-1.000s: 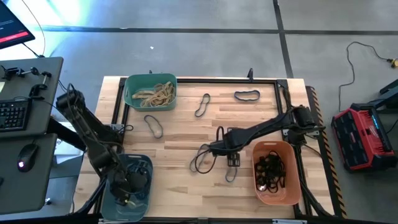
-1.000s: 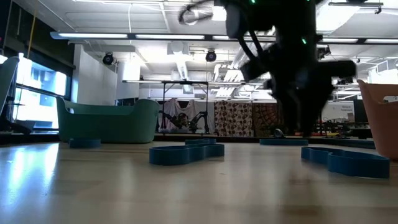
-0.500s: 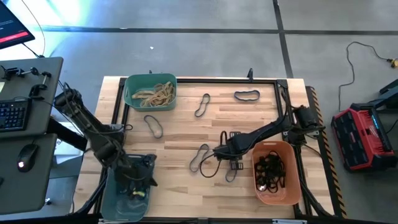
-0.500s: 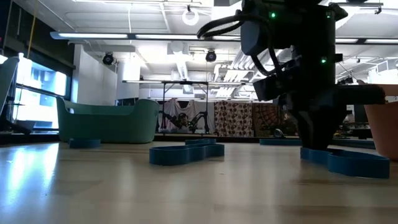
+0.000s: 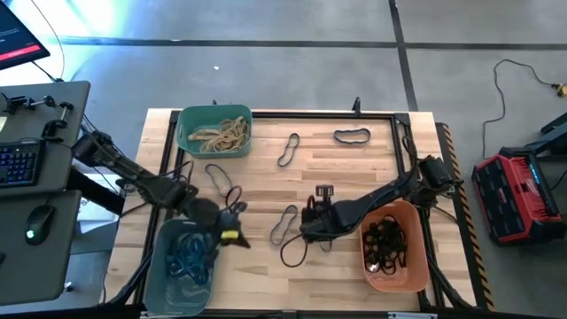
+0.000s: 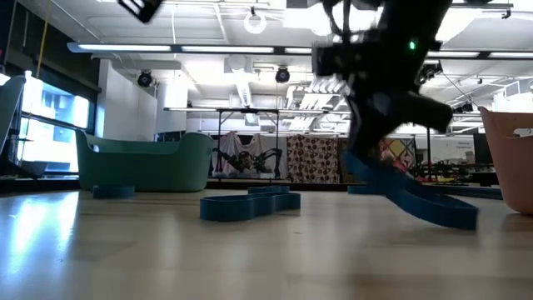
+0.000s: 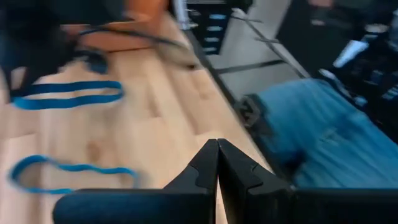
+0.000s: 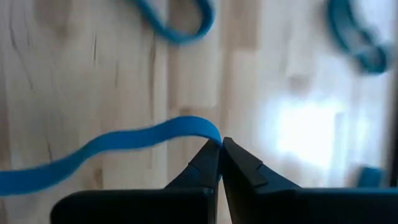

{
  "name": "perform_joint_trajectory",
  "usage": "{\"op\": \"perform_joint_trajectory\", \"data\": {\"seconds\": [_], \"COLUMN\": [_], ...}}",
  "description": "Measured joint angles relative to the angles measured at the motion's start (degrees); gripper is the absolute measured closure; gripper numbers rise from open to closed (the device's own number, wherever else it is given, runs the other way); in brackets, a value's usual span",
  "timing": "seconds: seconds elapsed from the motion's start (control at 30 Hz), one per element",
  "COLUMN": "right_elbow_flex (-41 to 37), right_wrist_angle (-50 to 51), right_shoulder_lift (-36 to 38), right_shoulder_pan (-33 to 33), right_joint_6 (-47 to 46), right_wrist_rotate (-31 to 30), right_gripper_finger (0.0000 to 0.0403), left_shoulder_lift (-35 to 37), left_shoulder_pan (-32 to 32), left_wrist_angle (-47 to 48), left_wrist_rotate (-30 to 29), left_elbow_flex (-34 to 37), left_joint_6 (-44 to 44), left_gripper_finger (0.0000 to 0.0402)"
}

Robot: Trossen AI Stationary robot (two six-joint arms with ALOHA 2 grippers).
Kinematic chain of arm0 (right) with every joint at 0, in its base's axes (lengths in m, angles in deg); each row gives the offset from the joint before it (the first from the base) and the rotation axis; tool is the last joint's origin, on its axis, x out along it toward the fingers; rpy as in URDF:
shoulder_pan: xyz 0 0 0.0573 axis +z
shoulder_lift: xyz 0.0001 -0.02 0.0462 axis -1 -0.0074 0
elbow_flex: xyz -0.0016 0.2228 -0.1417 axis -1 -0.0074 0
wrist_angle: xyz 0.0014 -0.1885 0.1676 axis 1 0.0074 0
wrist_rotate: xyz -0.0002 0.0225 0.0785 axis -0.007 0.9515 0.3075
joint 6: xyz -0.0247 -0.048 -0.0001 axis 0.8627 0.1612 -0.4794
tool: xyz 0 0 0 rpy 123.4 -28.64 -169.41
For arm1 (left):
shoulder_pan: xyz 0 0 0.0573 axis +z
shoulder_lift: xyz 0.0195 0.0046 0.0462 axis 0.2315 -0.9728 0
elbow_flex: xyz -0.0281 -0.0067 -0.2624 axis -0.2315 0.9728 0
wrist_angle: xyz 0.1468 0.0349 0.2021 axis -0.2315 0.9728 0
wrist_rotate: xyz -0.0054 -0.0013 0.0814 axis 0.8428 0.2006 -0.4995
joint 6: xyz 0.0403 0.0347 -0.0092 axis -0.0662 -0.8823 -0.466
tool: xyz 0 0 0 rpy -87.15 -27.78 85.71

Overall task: Sort rubber bands into baskets
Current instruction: Put the blue rubber band into the blue bin

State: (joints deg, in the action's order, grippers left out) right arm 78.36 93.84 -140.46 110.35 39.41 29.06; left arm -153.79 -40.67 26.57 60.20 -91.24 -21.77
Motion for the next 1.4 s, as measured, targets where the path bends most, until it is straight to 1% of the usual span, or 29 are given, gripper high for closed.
{"op": "perform_joint_trajectory", "data": {"seconds": [0.17, 0.37, 0.47, 0.6, 0.8, 0.9, 1.03, 1.13, 1.27, 1.4], "right_elbow_flex": [4.6, 10.7, 13.7, 17.1, 19.4, 19.4, 19.4, 19.4, 19.4, 19.4], "right_wrist_angle": [0.5, 0.3, -0.4, -2.6, -6.9, -8.3, -8.9, -9.7, -11.4, -12.3], "right_shoulder_lift": [0.0, 0.1, 0.1, 0.1, 0.2, 0.2, 0.2, 0.2, 0.2, 0.2], "right_shoulder_pan": [3.3, 6.3, 7.2, 7.9, 8.2, 8.2, 8.2, 8.2, 8.2, 8.2], "right_joint_6": [0.3, 2.8, 4.9, 8.0, 12.3, 13.4, 13.5, 13.5, 15.7, 16.5], "right_wrist_rotate": [-7.6, -16.2, -19.0, -21.7, -22.1, -22.3, -23.5, -24.4, -24.5, -24.5], "right_gripper_finger": [0.0400, 0.0402, 0.0402, 0.0402, 0.0402, 0.0403, 0.0403, 0.0403, 0.0403, 0.0403], "left_shoulder_lift": [0.0, -1.2, -2.7, -6.0, -9.2, -9.9, -10.6, -11.3, -12.6, -14.6], "left_shoulder_pan": [5.0, 8.1, 8.7, 9.2, 9.8, 9.8, 9.9, 10.3, 11.8, 13.1], "left_wrist_angle": [-3.5, -6.8, -7.8, -11.8, -17.8, -20.5, -21.5, -22.4, -25.6, -28.4], "left_wrist_rotate": [0.0, -0.3, -0.8, -3.8, -8.8, -8.9, -8.6, -8.2, -8.0, -5.1], "left_elbow_flex": [1.6, 2.1, 2.1, 2.1, 2.1, 2.1, 2.0, 2.1, 2.0, 2.0], "left_joint_6": [-1.7, -2.7, -3.9, -4.1, -4.0, -4.0, -3.7, -2.3, -1.1, 0.1], "left_gripper_finger": [0.0401, 0.0400, 0.0390, 0.0362, 0.0304, 0.0275, 0.0243, 0.0228, 0.0221, 0.0220]}}
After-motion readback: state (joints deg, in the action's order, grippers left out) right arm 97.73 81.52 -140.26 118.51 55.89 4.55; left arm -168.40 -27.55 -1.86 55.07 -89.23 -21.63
